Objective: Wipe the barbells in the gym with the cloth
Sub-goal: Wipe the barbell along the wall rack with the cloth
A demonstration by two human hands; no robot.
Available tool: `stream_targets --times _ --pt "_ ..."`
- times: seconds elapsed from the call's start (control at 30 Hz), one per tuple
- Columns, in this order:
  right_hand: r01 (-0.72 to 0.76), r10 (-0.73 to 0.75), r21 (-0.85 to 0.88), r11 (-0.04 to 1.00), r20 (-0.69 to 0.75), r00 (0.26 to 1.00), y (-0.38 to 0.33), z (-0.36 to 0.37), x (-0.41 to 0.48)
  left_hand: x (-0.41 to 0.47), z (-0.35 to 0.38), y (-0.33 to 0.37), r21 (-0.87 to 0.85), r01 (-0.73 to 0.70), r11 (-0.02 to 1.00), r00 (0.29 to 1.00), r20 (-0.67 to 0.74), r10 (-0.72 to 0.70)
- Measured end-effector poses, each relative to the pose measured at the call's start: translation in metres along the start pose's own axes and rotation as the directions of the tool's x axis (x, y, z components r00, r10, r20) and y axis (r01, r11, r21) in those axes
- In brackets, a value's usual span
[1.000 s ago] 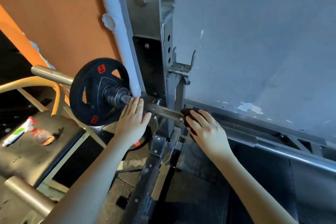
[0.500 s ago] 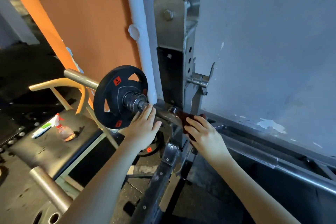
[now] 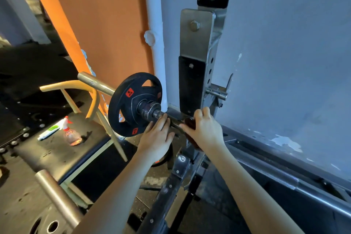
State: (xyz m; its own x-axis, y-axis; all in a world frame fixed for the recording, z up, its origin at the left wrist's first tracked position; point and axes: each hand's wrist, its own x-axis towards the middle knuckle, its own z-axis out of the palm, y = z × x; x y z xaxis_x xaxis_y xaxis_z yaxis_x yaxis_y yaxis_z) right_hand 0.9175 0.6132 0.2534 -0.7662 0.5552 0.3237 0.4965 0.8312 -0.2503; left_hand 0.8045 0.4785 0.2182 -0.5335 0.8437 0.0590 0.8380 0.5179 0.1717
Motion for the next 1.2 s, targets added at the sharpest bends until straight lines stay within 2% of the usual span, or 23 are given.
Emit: stream_targets --times 0.1,0.2,0.23,0.3,0.4,0.5,0.6,0.67,0.73,0.87,1.0,1.2 --pt "0.094 -0.089 0.017 0.995 -0.181 0.979 -0.009 0.025 0.004 0.003 0.001 -0.007 0.022 -0.025 0.999 1.0 -0.002 0.025" --pt "0.122 -0.146 -0.085 0.989 -0.387 0.91 -0.002 0.031 -0.013 0.006 -0.003 -0.016 0.11 -0.072 0.991 0.997 -0.026 0.075" --pt "0.119 -0.159 -0.118 0.986 -0.439 0.884 0.004 0.032 -0.017 0.008 -0.003 -0.021 0.134 -0.077 0.988 0.996 -0.03 0.082" --pt "0.041 -0.125 -0.186 0.982 -0.465 0.876 0.011 0.032 -0.022 0.012 -0.005 -0.035 0.155 -0.084 0.984 0.995 -0.036 0.09" --pt "-0.131 0.042 -0.198 0.971 -0.399 0.916 -0.007 0.042 -0.035 0.015 -0.002 -0.056 0.229 -0.149 0.962 0.979 -0.104 0.176" --pt "-0.176 0.127 -0.198 0.964 -0.238 0.963 -0.024 0.056 -0.039 0.016 0.002 -0.071 0.214 -0.19 0.958 0.952 -0.197 0.233" --pt "-0.198 0.17 -0.135 0.971 -0.197 0.966 -0.033 0.057 -0.009 0.018 -0.001 -0.08 0.154 -0.187 0.97 0.948 -0.23 0.219" --pt "-0.152 0.143 -0.084 0.985 -0.108 0.984 -0.048 0.058 0.013 0.022 -0.003 -0.086 0.117 -0.17 0.979 0.956 -0.22 0.192" --pt "-0.061 0.056 -0.079 0.995 -0.072 0.996 -0.058 0.062 0.02 0.025 -0.002 -0.089 0.076 -0.163 0.984 0.962 -0.21 0.175" --pt "0.045 -0.06 -0.109 0.993 -0.138 0.989 -0.024 0.051 -0.01 0.025 0.002 -0.089 0.022 -0.159 0.987 0.967 -0.2 0.16" --pt "0.039 -0.066 -0.109 0.993 -0.255 0.965 -0.013 0.05 -0.025 0.024 0.0 -0.089 -0.022 -0.16 0.987 0.973 -0.17 0.155" --pt "0.147 -0.142 0.028 0.989 -0.135 0.981 -0.068 0.077 0.039 0.023 -0.005 -0.091 -0.072 -0.157 0.985 0.977 -0.157 0.144"
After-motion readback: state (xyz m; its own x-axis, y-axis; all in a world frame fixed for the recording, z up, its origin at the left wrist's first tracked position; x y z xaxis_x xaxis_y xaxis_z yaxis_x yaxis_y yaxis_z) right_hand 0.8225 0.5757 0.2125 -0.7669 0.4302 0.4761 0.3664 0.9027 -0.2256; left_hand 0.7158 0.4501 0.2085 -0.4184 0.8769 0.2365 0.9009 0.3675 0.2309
